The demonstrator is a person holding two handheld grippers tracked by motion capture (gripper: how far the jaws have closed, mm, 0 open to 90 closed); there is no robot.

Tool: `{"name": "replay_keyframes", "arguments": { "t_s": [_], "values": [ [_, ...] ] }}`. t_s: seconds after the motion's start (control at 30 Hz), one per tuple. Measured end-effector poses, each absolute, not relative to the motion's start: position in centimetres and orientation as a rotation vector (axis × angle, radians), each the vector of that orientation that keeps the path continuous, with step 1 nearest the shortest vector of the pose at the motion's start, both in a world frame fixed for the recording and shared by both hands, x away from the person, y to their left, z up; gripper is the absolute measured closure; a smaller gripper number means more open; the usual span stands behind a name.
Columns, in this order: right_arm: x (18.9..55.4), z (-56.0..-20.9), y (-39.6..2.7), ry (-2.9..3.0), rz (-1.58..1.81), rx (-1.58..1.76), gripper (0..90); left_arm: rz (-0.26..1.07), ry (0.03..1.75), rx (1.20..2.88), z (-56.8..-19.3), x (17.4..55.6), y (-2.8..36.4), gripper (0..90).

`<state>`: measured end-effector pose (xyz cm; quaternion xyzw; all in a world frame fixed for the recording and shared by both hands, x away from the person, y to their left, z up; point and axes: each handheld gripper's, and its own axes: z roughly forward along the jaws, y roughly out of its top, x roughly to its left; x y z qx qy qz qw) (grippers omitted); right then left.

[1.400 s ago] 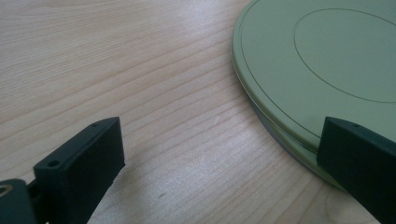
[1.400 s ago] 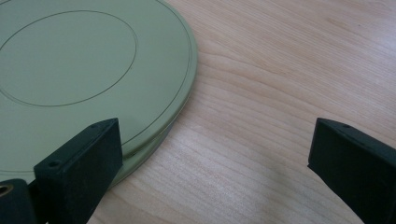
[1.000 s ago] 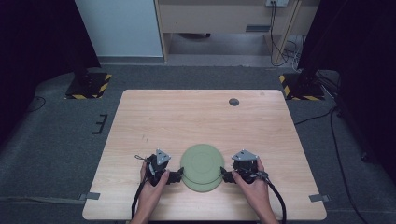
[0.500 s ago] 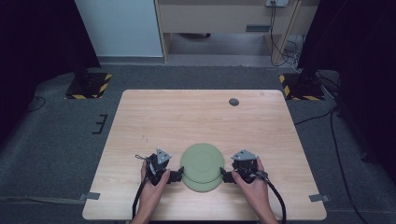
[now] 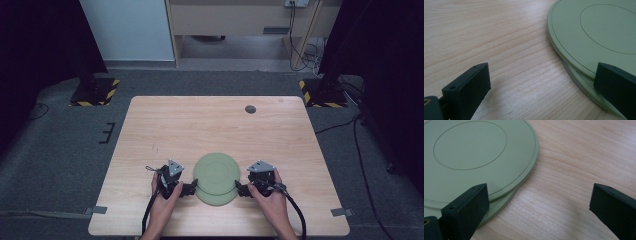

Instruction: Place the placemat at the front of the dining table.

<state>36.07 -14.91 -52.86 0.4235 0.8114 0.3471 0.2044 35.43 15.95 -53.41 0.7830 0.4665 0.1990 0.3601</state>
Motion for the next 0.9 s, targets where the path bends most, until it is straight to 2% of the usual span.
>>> {"name": "replay_keyframes", "arguments": {
  "t_s": [0.53, 0.9],
  "values": [
    [36.6, -51.1, -15.8, 2.321, 0.988, 1.192, 4.6, 0.477, 1.176, 2.042, -53.2, 34.8, 15.7, 3.3],
    [40.4, -48.8, -14.1, 2.5, 0.961, 1.161, 5.3, 0.466, 1.135, 2.061, -53.2, 34.5, 15.3, 3.4]
  ]
}}
